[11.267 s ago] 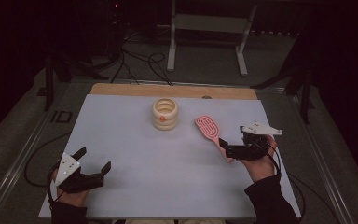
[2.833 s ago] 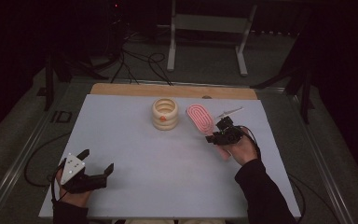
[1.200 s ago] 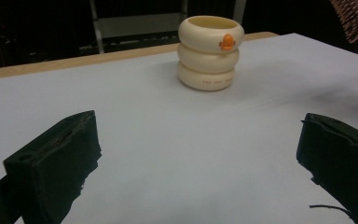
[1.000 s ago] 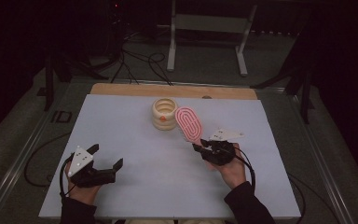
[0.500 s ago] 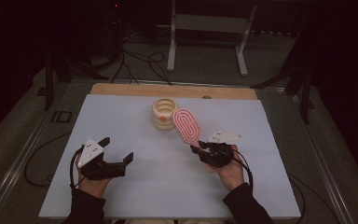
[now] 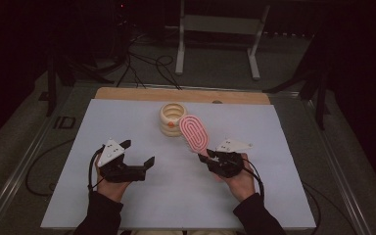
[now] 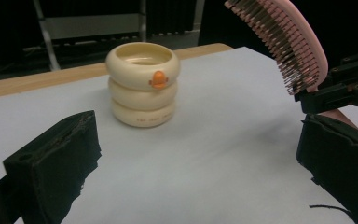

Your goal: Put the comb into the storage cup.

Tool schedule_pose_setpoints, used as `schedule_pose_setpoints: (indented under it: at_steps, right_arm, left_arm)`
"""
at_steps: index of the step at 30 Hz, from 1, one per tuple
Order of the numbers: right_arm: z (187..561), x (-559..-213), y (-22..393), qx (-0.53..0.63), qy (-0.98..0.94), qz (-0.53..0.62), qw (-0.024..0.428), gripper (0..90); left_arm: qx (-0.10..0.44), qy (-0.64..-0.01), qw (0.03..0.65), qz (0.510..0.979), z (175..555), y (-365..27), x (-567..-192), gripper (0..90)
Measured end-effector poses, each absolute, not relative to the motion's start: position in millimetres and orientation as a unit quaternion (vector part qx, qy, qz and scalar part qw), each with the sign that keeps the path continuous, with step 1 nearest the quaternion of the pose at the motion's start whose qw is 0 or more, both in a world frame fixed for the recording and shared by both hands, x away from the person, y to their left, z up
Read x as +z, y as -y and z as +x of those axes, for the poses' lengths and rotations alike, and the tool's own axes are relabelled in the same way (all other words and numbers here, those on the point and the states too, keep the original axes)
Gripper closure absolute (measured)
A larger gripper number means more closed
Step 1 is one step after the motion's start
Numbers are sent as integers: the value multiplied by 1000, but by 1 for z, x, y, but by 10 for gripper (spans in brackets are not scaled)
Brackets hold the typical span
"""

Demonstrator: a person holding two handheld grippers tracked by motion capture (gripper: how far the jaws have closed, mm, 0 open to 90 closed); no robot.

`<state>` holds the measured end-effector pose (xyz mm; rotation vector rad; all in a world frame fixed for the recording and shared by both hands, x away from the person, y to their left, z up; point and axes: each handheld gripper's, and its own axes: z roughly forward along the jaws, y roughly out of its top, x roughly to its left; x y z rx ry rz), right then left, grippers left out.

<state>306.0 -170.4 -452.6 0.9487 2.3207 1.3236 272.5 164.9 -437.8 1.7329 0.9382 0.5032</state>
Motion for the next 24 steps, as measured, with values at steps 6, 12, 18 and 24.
schedule_pose_setpoints:
  at_steps: [6, 12, 18, 24]
  right_arm:
    - [305, -452, 170, 464, -809, 329, 152, 695]
    - [305, -452, 169, 464, -808, 329, 152, 696]
    - [304, -452, 168, 465, -809, 328, 151, 696]
    - [303, -452, 167, 465, -810, 324, 152, 696]
  left_arm:
    - [187, -390, 536, 725, 279, -152, -438, 1]
    - [176, -385, 540, 727, 282, -144, -437, 1]
    - [166, -379, 538, 735, 286, -134, -437, 0]
    - [159, -375, 539, 737, 290, -124, -436, 0]
